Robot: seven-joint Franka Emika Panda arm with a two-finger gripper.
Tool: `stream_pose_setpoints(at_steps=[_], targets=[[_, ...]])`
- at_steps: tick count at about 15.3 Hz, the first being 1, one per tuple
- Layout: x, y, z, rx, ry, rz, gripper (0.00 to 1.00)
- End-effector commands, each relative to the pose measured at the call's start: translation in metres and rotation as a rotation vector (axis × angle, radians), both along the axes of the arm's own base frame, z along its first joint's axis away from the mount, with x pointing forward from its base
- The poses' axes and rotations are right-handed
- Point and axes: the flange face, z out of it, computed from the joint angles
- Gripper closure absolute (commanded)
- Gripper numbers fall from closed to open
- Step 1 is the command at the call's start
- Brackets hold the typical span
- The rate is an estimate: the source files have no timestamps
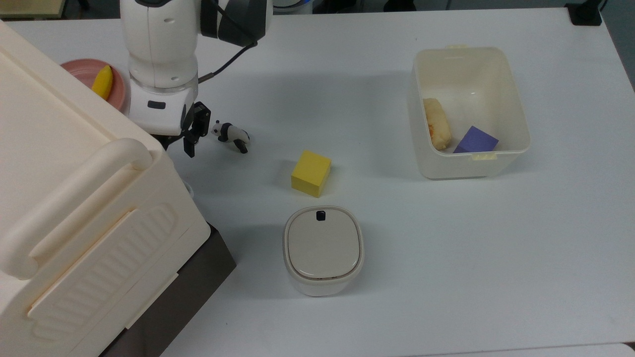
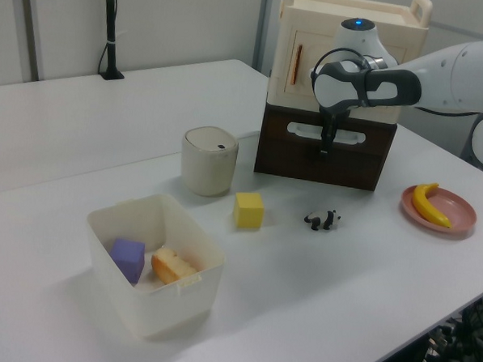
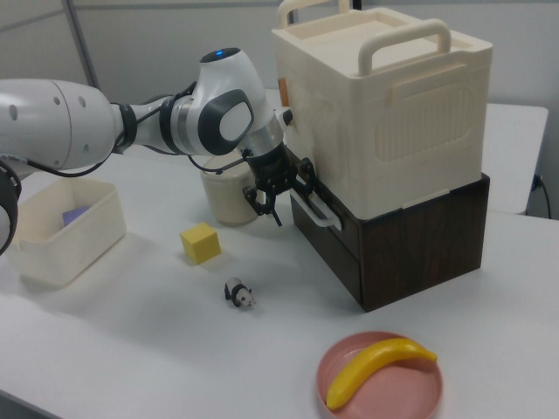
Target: Slide open the drawer
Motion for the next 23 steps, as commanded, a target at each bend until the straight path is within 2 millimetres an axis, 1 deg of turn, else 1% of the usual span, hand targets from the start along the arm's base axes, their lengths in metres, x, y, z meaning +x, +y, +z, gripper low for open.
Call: stream_pose_setpoints(at_steps=[1,2,4,5,10,11,14,15,18,19,20,23], targets=[[0.001,-0.005,0.003,0.016,-0.024,-0.001,0.3],[0.001,-0.009,0.003,0.014,-0.031,-0.004,0.3],[0.003,-0.01,0.005,0.021,-0.057,-0.008,0.34],[0.003,-0.01,0.007,0.021,-0.059,-0.01,0.4],[0.003,-0.014,0.008,0.032,-0.066,-0.022,0.4],[0.004,-0.015,0.013,0.041,-0.079,-0.028,0.4],[0.006,-0.016,0.019,0.048,-0.091,-0.035,0.4],[0.005,-0.018,0.02,0.051,-0.094,-0.042,0.4],[0.005,-0.018,0.02,0.056,-0.096,-0.062,0.4],[0.005,-0.018,0.021,0.056,-0.099,-0.062,0.4],[0.004,-0.018,0.021,0.056,-0.098,-0.062,0.43],[0.004,-0.018,0.025,0.059,-0.105,-0.069,0.43]])
